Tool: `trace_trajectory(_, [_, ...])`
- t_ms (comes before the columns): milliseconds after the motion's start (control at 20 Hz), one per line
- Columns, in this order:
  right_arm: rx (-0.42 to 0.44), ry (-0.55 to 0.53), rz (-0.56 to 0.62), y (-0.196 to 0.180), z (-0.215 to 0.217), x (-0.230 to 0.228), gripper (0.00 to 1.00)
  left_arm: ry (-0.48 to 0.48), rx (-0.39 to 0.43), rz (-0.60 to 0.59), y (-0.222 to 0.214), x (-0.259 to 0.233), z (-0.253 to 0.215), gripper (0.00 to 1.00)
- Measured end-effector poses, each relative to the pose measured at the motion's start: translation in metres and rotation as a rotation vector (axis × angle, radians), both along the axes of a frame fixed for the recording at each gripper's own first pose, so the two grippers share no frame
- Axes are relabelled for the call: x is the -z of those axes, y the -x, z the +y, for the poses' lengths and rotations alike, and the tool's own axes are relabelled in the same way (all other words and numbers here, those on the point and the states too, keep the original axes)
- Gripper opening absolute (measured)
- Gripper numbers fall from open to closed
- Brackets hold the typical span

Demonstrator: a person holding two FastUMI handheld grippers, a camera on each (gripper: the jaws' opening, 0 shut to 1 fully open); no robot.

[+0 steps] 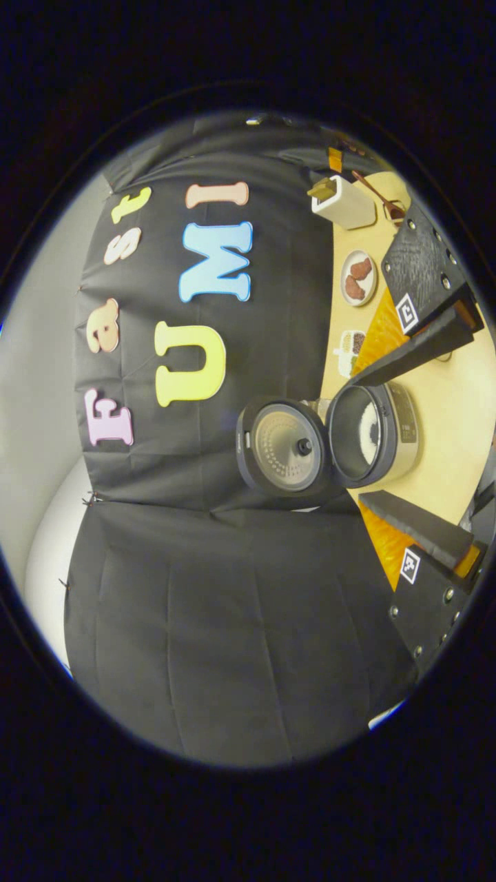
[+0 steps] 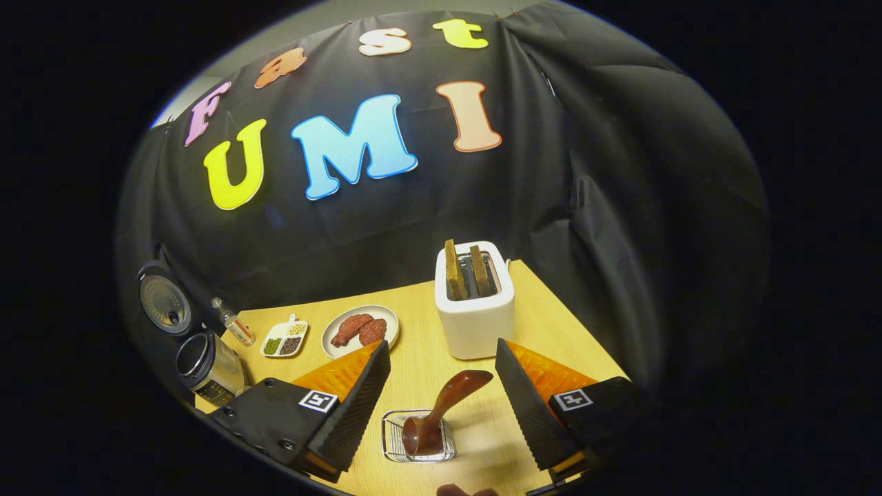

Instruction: Close the left gripper, press the button to open the rice cooker; take a wooden spoon from the chopstick holder with the right hand, scoop a spoonful of rice and pour it into the rice cooker, then put the wooden spoon back into the chopstick holder.

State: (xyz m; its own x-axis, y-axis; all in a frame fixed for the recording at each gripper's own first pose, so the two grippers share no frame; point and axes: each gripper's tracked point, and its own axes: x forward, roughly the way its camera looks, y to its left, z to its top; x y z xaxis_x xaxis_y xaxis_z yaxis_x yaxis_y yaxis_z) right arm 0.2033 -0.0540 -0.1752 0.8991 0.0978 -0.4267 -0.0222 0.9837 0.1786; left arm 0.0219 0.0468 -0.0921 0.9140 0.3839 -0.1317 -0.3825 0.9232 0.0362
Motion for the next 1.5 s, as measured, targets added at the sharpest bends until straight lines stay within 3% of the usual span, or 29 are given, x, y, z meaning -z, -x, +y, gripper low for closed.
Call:
trace_trajectory(50, [0.013, -0.022, 0.025, -0.003, -0.004, 0.012, 0.93, -0.001, -0.004, 0.011, 0.004, 0.005, -0.001, 0.96])
trace_trajectory(100, [0.023, -0.053, 0.049, -0.006, -0.007, 0.022, 0.98, -0.002, -0.008, 0.02, 0.007, 0.007, -0.001, 0.96])
trace_trajectory(300, [0.056, -0.137, 0.154, -0.01, -0.008, 0.057, 0.98, 0.001, -0.02, 0.029, 0.014, 0.006, -0.004, 0.97])
trace_trajectory(600, [0.029, -0.202, 0.236, -0.026, 0.013, 0.088, 0.98, 0.004, -0.026, 0.072, 0.023, 0.02, -0.01, 0.96])
trace_trajectory(800, [0.023, -0.206, 0.288, -0.034, 0.02, 0.111, 0.83, 0.005, -0.051, 0.091, 0.029, 0.024, -0.008, 0.97])
trace_trajectory(850, [0.026, -0.212, 0.296, -0.034, 0.021, 0.113, 0.58, 0.009, -0.06, 0.095, 0.03, 0.025, -0.007, 0.96])
trace_trajectory(950, [0.041, -0.245, 0.345, -0.03, 0.023, 0.118, 0.35, 0.034, -0.072, 0.099, 0.036, 0.029, -0.006, 0.96])
trace_trajectory(1050, [0.076, -0.293, 0.357, -0.026, 0.021, 0.115, 0.29, 0.07, -0.079, 0.114, 0.039, 0.042, -0.007, 0.96])
trace_trajectory(1200, [0.046, -0.305, 0.333, -0.022, 0.028, 0.11, 0.23, 0.107, -0.097, 0.139, 0.047, 0.058, -0.008, 0.96])
trace_trajectory(1350, [0.015, -0.297, 0.298, -0.014, 0.03, 0.091, 0.23, 0.132, -0.074, 0.137, 0.042, 0.063, -0.014, 0.96])
trace_trajectory(1500, [0.05, -0.319, 0.28, -0.005, 0.022, 0.071, 0.23, 0.148, -0.02, 0.165, 0.02, 0.079, -0.014, 0.98])
